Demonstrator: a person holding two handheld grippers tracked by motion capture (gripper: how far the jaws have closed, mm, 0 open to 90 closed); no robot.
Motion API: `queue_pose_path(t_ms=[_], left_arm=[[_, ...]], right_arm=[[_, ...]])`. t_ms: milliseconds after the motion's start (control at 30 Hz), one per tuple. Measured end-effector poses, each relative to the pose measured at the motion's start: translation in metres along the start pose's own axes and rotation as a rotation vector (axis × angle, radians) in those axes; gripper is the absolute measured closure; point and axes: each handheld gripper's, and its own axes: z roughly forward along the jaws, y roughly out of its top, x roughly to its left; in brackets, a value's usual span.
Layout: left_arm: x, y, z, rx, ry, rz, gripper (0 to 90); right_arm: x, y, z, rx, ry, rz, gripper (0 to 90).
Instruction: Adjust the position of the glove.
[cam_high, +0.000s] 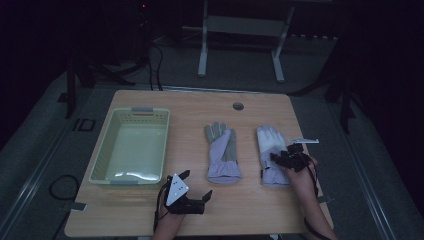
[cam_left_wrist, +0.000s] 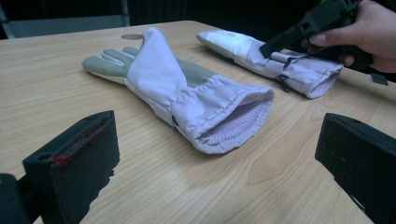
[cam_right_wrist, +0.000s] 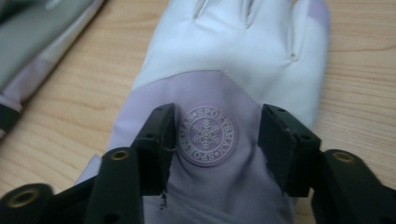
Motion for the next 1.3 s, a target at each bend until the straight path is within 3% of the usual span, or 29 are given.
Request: queue_pose_path(t_ms=[100, 167, 333, 467, 567, 700, 833, 1033, 1300], left_arm=[[0.000, 0.000, 0.000, 0.001, 0.000, 0.001, 0.0], [0.000, 0.000, 0.000, 0.001, 0.001, 0.002, 0.0], [0.000, 0.000, 0.000, 0.002, 0.002, 0.004, 0.0], [0.000, 0.000, 0.000, 0.002, 0.002, 0.004, 0.0], [0.000, 0.000, 0.000, 0.002, 0.003, 0.004, 0.0], [0.000, 0.000, 0.000, 0.004, 0.003, 0.003, 0.0], [0.000, 0.000, 0.000, 0.005, 0.004, 0.001, 0.0], [0.000, 0.000, 0.000, 0.005, 0.004, 0.001, 0.0], [0.000, 0.000, 0.000, 0.003, 0.004, -0.001, 0.0]], right_arm=[[0.005, -0.002, 0.001, 0.014, -0.010, -0.065, 39.4], [0.007, -0.004, 0.001, 0.007, -0.015, -0.077, 38.9], [0.003, -0.006, 0.001, -0.006, 0.010, -0.055, 45.0], [0.004, -0.006, 0.000, 0.005, 0.031, -0.041, 62.2], [0.006, -0.005, -0.001, 0.008, 0.027, -0.017, 63.9], [0.003, -0.009, -0.002, -0.027, 0.047, 0.036, 68.9], [0.007, -0.007, -0.007, -0.020, 0.026, 0.032, 76.7], [0.008, 0.002, -0.021, -0.060, 0.016, 0.057, 78.5], [0.011, 0.025, -0.052, -0.110, -0.034, 0.026, 79.1]])
